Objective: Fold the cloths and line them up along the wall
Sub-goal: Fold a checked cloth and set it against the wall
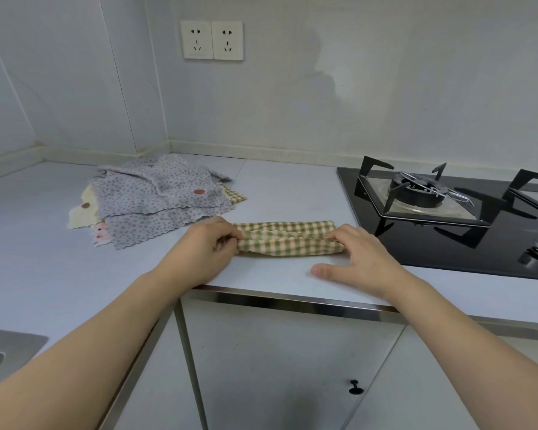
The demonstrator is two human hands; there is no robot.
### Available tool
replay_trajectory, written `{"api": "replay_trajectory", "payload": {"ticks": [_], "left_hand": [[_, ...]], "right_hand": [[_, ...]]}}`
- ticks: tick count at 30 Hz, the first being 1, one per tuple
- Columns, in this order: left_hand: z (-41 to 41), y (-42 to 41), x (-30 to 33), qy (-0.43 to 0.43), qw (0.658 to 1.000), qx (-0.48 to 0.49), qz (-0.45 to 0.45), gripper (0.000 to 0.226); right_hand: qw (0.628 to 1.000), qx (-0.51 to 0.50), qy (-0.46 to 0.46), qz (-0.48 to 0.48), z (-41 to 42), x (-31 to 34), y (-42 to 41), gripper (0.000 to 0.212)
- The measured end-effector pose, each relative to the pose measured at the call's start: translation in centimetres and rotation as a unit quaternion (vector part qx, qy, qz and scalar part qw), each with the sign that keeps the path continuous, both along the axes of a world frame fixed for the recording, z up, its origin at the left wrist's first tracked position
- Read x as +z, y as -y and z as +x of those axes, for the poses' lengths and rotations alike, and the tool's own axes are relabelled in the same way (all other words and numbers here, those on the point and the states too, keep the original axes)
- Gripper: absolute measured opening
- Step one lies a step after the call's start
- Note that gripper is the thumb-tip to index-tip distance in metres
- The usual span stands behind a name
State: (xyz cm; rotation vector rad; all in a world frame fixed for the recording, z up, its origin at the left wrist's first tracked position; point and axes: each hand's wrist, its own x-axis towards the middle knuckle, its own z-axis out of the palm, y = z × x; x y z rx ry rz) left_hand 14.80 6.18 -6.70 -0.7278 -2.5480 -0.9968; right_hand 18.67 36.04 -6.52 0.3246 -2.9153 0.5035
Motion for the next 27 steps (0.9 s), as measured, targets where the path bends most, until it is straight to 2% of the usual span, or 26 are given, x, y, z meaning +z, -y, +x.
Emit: {"api": "replay_trajectory", "payload": {"ticks": [4,9,15,18,20,23,27], "left_hand": [[0.1,0.0,-0.1,0.021,1.0,-0.006,0.011,0.016],[0.3,-0.2,0.2,-0.017,0.999,-0.015,-0.027,0.017],[0.8,-0.3,1.3,-0.126,0.985,0.026,-0.116,0.019],[1.0,-0.3,2.1,-0.155,0.976,0.034,-0.147,0.02],[1.1,-0.4,2.7,-0.164,0.974,0.035,-0.152,0.019],[1.4,-0.8,3.7,-0.147,0.978,0.06,-0.134,0.021],[1.4,-1.5,4.7,-0.116,0.984,0.064,-0.12,0.027]], "right_hand": [[0.997,-0.022,-0.036,-0.063,-0.5,-0.5,-0.2,0.04],[0.993,-0.022,-0.064,-0.101,-0.6,-0.8,-0.4,0.029],[0.988,-0.018,-0.095,-0.122,-0.6,-0.9,-0.6,0.012],[0.984,-0.029,-0.114,-0.13,-0.6,-0.8,-0.5,0.009],[0.969,-0.047,-0.131,-0.205,-0.2,-0.5,-0.4,0.005],[0.907,-0.087,-0.137,-0.388,0.4,0.3,-0.6,0.003],[0.877,-0.088,-0.131,-0.454,1.0,1.1,-0.4,0.004]]}}
